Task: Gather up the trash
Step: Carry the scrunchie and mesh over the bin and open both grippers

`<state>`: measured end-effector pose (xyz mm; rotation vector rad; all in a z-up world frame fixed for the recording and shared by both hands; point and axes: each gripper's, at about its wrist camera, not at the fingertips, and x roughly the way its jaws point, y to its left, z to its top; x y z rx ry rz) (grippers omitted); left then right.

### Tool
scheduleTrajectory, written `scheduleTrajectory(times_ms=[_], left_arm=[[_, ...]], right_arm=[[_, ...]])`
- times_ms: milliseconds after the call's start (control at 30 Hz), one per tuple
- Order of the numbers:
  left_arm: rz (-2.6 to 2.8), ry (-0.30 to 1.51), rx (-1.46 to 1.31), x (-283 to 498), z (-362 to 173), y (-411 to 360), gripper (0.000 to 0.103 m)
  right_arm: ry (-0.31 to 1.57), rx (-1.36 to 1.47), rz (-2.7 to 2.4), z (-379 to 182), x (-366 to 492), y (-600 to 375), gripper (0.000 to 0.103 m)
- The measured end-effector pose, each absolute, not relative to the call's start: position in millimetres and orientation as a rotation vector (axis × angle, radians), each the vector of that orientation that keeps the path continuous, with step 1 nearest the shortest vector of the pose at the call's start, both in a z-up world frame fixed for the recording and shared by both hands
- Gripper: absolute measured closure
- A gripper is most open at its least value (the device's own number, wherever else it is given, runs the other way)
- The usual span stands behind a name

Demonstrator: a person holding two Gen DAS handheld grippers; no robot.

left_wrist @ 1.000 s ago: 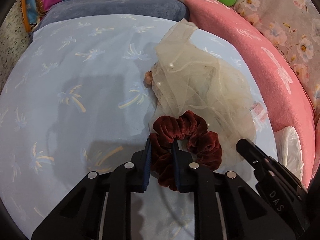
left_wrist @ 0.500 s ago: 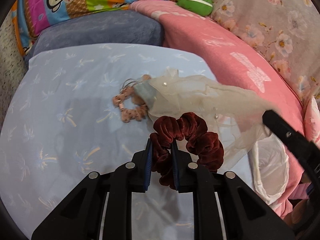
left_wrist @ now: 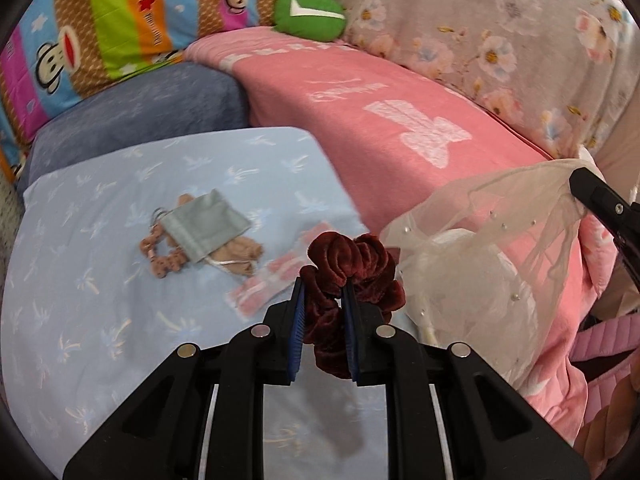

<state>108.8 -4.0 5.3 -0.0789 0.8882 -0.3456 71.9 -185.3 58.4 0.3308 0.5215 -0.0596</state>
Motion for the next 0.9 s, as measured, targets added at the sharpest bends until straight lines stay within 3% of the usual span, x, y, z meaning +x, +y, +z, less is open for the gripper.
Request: scheduleTrajectory(times_ms=[333, 900], left_arm=[[-0.477, 0.920, -0.095, 107, 12, -44, 0.086], [-0.580, 0.984, -0.030, 105, 0, -103, 0.084]], right_arm=[[0.509, 0.400, -0.169, 47, 38, -249, 0.101], [0.566, 0.462, -0.203, 13, 29, -273, 0.101]])
